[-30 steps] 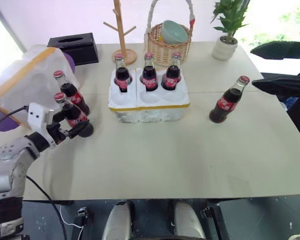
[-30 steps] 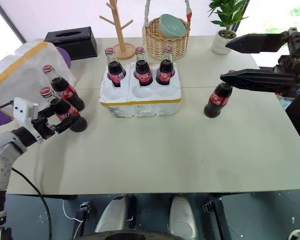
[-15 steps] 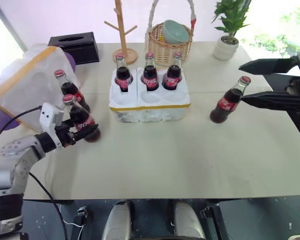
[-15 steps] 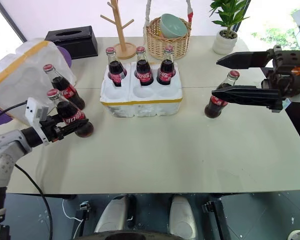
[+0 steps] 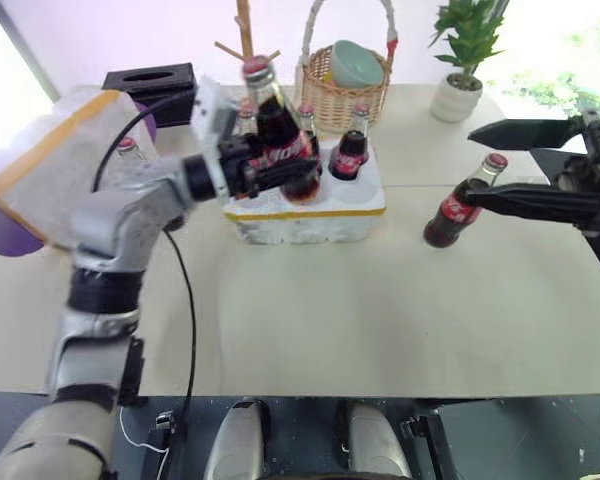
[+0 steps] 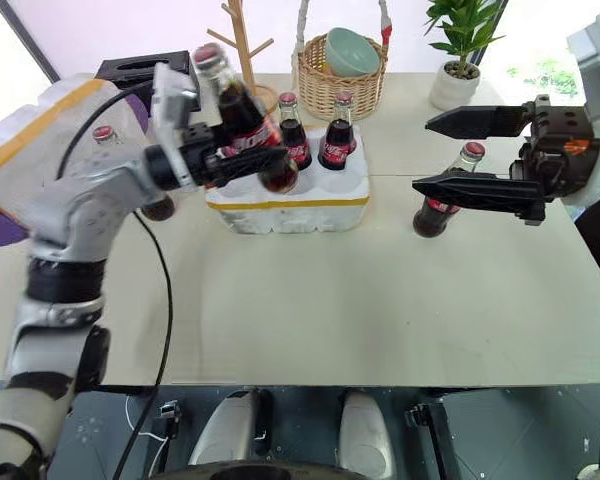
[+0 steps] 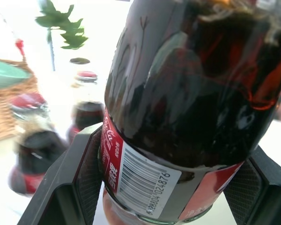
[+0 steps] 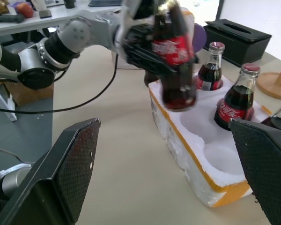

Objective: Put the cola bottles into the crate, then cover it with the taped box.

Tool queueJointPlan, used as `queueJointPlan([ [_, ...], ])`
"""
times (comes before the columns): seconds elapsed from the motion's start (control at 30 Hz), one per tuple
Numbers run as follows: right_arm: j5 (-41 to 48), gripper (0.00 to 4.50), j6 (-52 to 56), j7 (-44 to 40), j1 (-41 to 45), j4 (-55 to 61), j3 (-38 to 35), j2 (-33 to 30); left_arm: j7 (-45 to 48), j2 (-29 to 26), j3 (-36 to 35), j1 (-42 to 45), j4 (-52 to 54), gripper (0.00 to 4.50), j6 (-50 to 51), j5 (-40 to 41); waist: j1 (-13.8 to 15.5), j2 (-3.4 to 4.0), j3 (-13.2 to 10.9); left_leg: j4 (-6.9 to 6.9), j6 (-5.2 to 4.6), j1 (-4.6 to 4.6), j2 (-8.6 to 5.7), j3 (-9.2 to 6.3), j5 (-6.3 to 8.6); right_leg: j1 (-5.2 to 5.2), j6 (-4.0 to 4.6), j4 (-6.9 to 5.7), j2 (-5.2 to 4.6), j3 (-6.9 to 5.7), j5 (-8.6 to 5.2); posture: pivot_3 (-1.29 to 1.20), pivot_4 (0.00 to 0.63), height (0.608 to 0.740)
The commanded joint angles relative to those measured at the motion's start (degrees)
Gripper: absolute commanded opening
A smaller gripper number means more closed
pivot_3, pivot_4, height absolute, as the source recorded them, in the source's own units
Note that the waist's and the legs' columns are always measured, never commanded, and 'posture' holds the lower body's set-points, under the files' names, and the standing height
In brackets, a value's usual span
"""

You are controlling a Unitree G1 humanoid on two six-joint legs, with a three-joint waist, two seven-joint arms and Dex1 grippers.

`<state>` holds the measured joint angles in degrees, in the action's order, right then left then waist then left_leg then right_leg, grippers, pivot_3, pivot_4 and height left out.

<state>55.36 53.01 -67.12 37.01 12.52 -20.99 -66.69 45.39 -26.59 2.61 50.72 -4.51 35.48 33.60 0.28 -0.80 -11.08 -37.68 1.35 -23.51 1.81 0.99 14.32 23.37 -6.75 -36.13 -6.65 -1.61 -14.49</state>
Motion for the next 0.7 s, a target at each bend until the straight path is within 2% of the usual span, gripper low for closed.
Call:
queueJointPlan([
  [0.03, 0.9, 4.50, -0.5, 1.5, -1.2, 1.8, -3.0, 0.2, 0.7, 1.7, 1.6, 3.7, -6.0, 2.83, -7.1, -6.1, 0.0, 0.00, 0.0, 0.02, -0.01, 0.00, 0.00, 0.00, 0.00, 0.02, 0.00, 0.00, 0.00, -0.01, 0.00, 0.00, 0.150, 0.736],
  [0.23, 1.4, 4.50, -0.5, 3.9, -3.5, 2.4, -4.2, 1.3, 4.5, 4.2, 5.8, 5.8, -13.0, 2.83, -8.3, -11.5, 0.4, -0.01, 0.0, 0.00, -0.01, -0.12, 0.01, 0.00, 0.00, 0.11, 0.00, 0.00, 0.00, -0.01, 0.00, 0.00, 0.150, 0.736],
  [0.4, 0.5, 4.50, -1.3, 5.3, -3.8, 2.2, -3.2, 2.5, 1.5, 7.0, 7.6, 8.9, -19.9, 2.83, -7.0, -16.6, 0.4, -0.01, 0.0, -0.10, -0.01, -0.12, 0.01, -0.01, 0.01, 0.06, -0.02, -0.02, 0.00, -0.01, 0.01, 0.00, 0.150, 0.736],
  [0.5, 0.5, 4.50, -1.7, 5.8, -3.4, 1.9, -2.7, 3.3, -0.1, 8.4, 6.8, 9.2, -20.8, 4.29, -4.9, -17.5, 0.4, -0.02, 0.0, -0.15, -0.02, -0.22, 0.01, -0.04, 0.01, 0.11, -0.04, -0.02, 0.00, -0.02, 0.02, 0.00, 0.150, 0.736],
  [0.6, 0.3, 4.50, -2.2, 6.2, -2.8, 1.5, -2.0, 4.1, 0.1, 7.1, 5.6, 6.7, -15.8, 4.41, -2.3, -16.8, 0.4, -0.01, 0.0, -0.21, -0.03, -0.22, 0.00, -0.05, 0.02, 0.08, -0.07, -0.02, 0.00, -0.02, 0.04, 0.00, 0.150, 0.736],
  [0.7, 0.3, 4.50, -2.4, 6.4, -2.6, 1.4, -1.4, 4.8, 4.5, 3.2, -0.2, 0.1, -1.5, 4.41, 3.2, -8.1, -0.3, 0.00, 0.0, -0.20, -0.05, -0.23, 0.02, -0.05, 0.03, 0.13, -0.08, -0.05, -0.01, -0.01, 0.04, 0.00, 0.150, 0.736],
])
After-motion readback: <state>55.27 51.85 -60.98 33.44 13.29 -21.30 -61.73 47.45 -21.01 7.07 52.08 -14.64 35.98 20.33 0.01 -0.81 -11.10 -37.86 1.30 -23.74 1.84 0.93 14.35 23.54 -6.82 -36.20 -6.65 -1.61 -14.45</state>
